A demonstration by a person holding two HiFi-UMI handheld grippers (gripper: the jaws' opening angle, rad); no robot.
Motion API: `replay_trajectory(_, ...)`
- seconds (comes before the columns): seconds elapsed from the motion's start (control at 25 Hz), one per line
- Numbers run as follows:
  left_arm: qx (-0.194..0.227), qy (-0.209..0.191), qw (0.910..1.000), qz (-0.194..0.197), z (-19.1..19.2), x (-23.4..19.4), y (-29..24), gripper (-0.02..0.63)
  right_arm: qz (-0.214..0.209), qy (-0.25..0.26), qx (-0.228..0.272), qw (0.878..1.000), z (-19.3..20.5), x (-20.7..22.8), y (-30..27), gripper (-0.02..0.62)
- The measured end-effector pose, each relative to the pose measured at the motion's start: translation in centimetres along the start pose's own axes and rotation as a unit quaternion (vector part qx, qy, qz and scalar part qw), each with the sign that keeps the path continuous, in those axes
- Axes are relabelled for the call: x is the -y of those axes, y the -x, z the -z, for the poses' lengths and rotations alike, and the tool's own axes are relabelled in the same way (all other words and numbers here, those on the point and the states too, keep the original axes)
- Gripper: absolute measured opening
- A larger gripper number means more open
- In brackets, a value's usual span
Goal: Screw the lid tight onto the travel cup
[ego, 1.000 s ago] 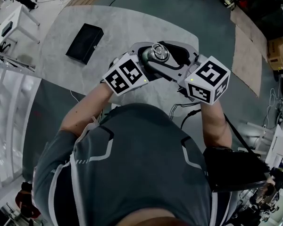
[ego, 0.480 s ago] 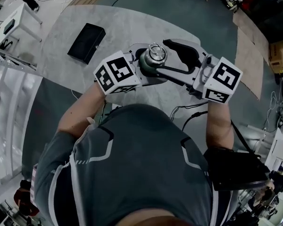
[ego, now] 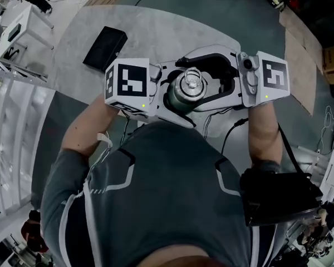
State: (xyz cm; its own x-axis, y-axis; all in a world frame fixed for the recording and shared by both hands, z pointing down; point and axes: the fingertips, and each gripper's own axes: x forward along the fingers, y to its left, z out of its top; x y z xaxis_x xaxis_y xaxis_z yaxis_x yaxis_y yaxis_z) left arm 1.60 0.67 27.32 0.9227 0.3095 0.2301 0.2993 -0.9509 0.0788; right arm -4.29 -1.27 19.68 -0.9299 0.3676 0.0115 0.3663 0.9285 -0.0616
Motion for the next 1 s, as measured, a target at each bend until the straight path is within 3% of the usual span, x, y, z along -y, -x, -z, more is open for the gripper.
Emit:
replay_trajectory(0.12,-0.001,0.006,0.9999,0.015,0.0,0.3,-0.4,0.403,-0.027,0.016,-0.007,0.999,0.2,-0.7,0.0,0.311)
replay_trajectory(0.24,-0.005,0.011,0.9999,0.0,0.3,-0.2,-0.4,0.403,-0.044,0.055,-0.035,0.997,2.4,-0.6,1.6,0.299)
replay_trajectory(0.36,-0.008,0.019,0.9994,-0.029,0.6,-1.3,-0.4,0.402,-0.022,0.06,-0.008,0.998,1.8,0.3,1.6,0.288)
replay_trajectory(0.44,-0.007,0.033,0.9976,-0.061,1.0,-2.7,-0.2,0.402,0.026,0.046,0.022,0.998,0.6,1.5,1.1,0.288)
replay_trajectory(0.52,-0.007,0.054,0.9904,-0.127,1.9,-5.2,0.5,0.402,0.107,0.034,0.027,0.993,0.9,3.6,1.5,0.287)
replay_trajectory(0.6,-0.035,0.063,0.9716,-0.225,3.8,-8.3,1.6,0.402,0.21,0.025,0.012,0.977,2.5,6.1,2.2,0.284)
replay_trajectory(0.68,-0.065,0.068,0.9515,-0.293,5.6,-10.4,2.4,0.402,0.293,0.012,0.001,0.956,4.0,7.8,2.9,0.284)
replay_trajectory(0.8,-0.07,0.084,0.9386,-0.327,6.8,-11.5,2.5,0.402,0.363,-0.025,0.006,0.931,5.2,8.9,3.6,0.283)
replay_trajectory(0.88,-0.075,0.085,0.9348,-0.337,7.3,-11.8,2.5,0.402,0.383,-0.037,0.002,0.923,5.7,9.2,3.7,0.284)
replay_trajectory(0.96,-0.08,0.078,0.9376,-0.329,7.4,-11.8,2.4,0.402,0.379,-0.036,-0.007,0.925,5.8,9.1,3.7,0.284)
replay_trajectory(1.0,-0.077,0.073,0.9439,-0.312,7.1,-11.4,2.3,0.402,0.363,-0.029,-0.013,0.931,5.6,8.8,3.5,0.284)
